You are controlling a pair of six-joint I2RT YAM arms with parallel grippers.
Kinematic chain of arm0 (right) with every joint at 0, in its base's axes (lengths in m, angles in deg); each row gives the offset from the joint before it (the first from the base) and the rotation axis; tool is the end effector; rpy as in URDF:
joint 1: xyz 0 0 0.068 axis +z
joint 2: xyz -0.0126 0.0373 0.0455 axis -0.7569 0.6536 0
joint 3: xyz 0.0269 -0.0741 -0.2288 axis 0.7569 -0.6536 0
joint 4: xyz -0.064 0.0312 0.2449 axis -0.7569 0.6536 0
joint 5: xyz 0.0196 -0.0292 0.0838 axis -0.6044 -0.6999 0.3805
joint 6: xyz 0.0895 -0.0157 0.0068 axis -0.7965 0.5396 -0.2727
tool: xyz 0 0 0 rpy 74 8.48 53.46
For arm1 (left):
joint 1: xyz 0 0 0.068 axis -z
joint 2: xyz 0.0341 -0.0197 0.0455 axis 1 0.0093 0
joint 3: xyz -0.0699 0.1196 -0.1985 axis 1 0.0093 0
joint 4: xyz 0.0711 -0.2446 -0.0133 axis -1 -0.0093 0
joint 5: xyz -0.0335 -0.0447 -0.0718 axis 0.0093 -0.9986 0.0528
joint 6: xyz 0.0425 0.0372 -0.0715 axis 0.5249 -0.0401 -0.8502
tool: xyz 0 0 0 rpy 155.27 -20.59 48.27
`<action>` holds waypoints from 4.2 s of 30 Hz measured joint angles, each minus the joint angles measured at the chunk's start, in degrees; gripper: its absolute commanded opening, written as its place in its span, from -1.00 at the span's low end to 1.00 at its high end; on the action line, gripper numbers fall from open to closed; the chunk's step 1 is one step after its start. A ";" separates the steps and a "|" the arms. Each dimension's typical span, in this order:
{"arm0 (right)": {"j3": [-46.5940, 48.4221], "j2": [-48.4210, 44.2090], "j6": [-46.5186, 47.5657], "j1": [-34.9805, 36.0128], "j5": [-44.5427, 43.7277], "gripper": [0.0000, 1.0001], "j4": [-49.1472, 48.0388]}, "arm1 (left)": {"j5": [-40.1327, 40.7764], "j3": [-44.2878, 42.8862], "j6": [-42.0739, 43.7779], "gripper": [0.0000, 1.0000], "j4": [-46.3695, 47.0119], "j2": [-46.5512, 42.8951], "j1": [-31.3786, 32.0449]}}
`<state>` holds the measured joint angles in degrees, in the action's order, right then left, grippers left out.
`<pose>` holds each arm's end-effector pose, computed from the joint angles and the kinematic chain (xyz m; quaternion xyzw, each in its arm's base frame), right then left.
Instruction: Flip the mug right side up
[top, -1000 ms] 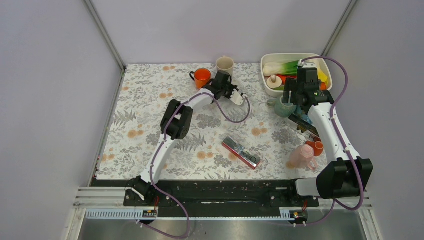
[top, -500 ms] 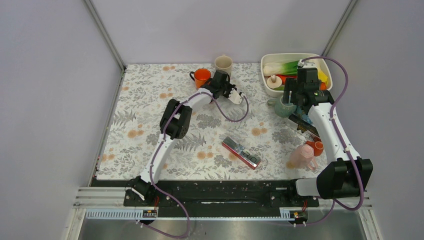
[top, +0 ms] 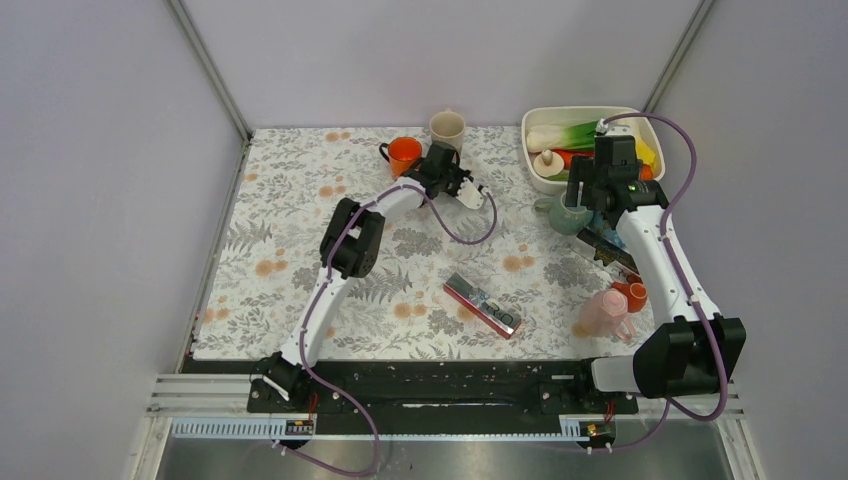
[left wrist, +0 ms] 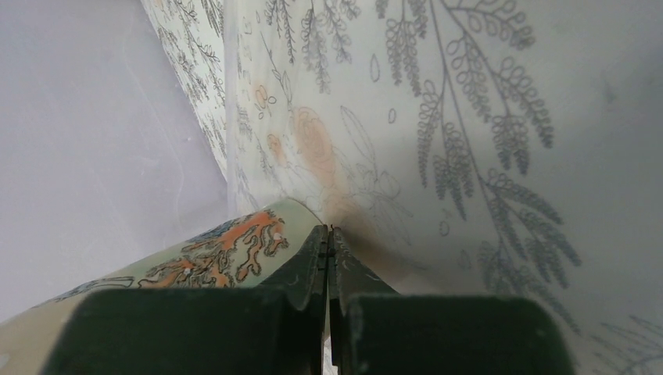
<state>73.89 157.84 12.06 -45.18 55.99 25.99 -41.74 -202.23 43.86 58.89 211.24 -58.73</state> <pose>0.3243 -0.0010 0.2815 0.0467 0.9055 -0.1115 0.4068 0.4990 -0.3133 0.0762 0.8000 0.3961 0.1565 0.4226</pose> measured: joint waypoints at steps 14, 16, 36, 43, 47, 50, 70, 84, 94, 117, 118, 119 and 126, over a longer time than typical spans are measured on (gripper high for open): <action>0.00 0.00 -0.04 0.00 0.46 0.76 0.00 | -0.02 3.87 -0.09 -1.00 3.30 -1.57 0.87; 0.00 0.00 -0.07 0.00 0.48 0.76 0.02 | -0.11 4.35 -0.11 -1.00 3.34 -1.95 1.27; 0.55 -0.28 0.00 -1.51 1.81 0.80 2.05 | -0.57 9.81 -10.73 -0.13 -0.94 -13.55 4.35; 4.02 0.52 0.00 -5.97 7.61 0.73 4.50 | -1.03 9.53 -21.27 0.37 -15.06 -26.58 4.33; 5.99 4.24 -0.55 -6.95 12.26 0.59 5.31 | -2.12 9.11 -30.60 0.59 -22.64 -32.26 3.96; 8.13 8.81 -1.53 -6.95 15.15 0.46 5.95 | -3.15 9.07 -38.99 0.68 -28.26 -35.85 3.19; 15.37 23.58 35.21 7.91 16.39 0.60 6.01 | -4.22 20.39 -66.03 0.74 -42.16 -49.44 -2.34; 23.76 39.43 55.45 7.93 13.92 0.37 9.99 | -4.04 28.06 -67.45 0.74 -40.89 -52.59 -4.57; 24.26 44.54 57.68 7.93 11.78 0.24 9.68 | -4.04 28.35 -67.43 0.74 -40.54 -52.59 -4.70; 24.35 42.62 57.37 8.74 24.17 -1.00 9.33 | -5.44 28.35 -68.28 0.74 -40.52 -52.59 -5.01; 24.26 41.35 56.28 8.81 25.49 -1.00 9.20 | -6.12 28.35 -68.83 0.74 -40.52 -52.59 -5.01; 24.15 40.13 55.49 8.87 26.51 -1.00 9.07 | -6.80 28.35 -69.37 0.74 -40.52 -52.59 -5.03; 20.15 25.86 45.92 8.87 33.68 -1.00 3.76 | -15.37 30.01 -77.09 0.81 -36.06 -52.59 -5.09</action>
<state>94.04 183.70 57.98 -36.30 89.67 29.75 -57.11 -172.22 -33.22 22.82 158.66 -63.82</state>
